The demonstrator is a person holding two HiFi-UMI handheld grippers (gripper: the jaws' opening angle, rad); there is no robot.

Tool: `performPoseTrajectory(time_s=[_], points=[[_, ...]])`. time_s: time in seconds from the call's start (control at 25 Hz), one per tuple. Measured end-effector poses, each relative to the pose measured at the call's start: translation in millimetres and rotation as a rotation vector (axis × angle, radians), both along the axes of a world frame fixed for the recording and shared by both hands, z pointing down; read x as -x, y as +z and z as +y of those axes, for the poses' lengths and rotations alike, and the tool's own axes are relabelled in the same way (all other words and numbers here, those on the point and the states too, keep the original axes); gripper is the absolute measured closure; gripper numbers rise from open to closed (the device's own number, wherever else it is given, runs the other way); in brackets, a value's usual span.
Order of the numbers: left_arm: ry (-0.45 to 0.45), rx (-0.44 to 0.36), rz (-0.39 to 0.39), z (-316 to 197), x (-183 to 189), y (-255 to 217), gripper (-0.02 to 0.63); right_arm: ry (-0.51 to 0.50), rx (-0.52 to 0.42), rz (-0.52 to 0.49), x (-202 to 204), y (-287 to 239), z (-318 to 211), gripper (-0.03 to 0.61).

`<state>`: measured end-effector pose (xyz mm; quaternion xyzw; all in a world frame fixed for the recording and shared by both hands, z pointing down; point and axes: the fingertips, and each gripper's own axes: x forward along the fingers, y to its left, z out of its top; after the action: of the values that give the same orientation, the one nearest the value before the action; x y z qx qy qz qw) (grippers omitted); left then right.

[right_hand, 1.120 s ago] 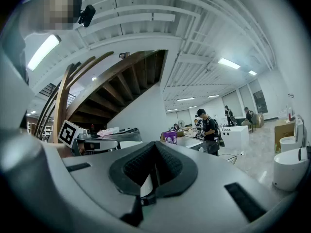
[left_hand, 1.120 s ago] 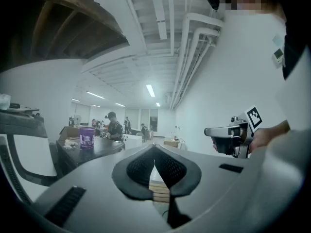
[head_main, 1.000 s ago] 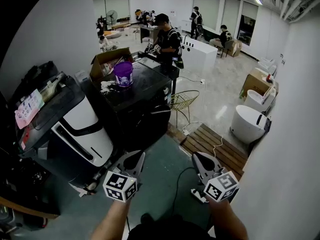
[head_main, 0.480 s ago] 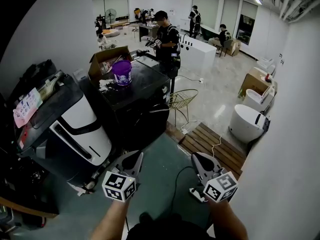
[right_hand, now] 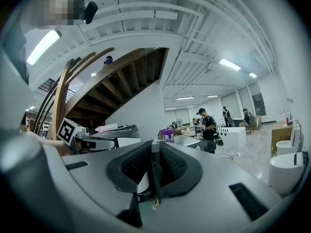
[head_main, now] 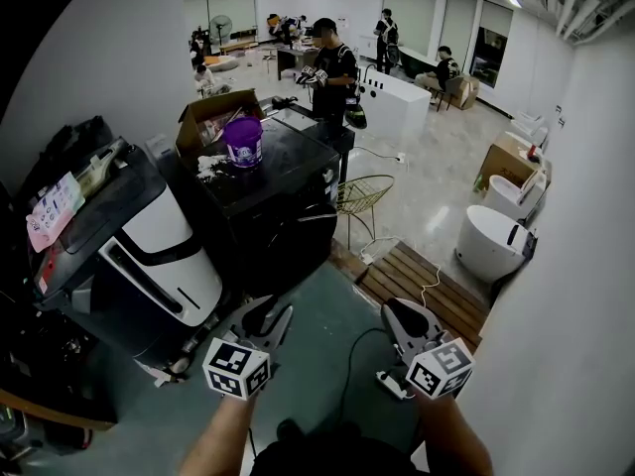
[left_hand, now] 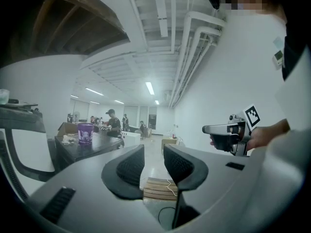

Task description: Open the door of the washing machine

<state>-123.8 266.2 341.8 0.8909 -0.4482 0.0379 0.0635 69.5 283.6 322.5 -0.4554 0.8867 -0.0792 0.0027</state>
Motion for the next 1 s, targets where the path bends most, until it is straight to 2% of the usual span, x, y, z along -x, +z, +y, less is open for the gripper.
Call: performPoseTrajectory(time_s=[0.28,0.48,0.68,0.84,1.0], points=[[0.017,0.013,-0.01,2,-1,5,0.386,0.001,0.029,0.003,-3,7,-1,0.455],[0.036,0.03,-0.005,3,-4,9,0.282,0.011,0.061,0.008,-9,14,-5,0.305],[0.047,0.05,-0.005,2,-7,13,0.201,0.011,0.086,-0.005,-14,18,-7,0.193],[0.058,0.069,-0.019,2,-12,19,0.17,0.021,0.09,-0.011,-20,21,-8,0.107],[0.073,0.044,-0.018,2,-24,17,0.169,0.037,0.093,-0.02,-30,23,-9,0.074]])
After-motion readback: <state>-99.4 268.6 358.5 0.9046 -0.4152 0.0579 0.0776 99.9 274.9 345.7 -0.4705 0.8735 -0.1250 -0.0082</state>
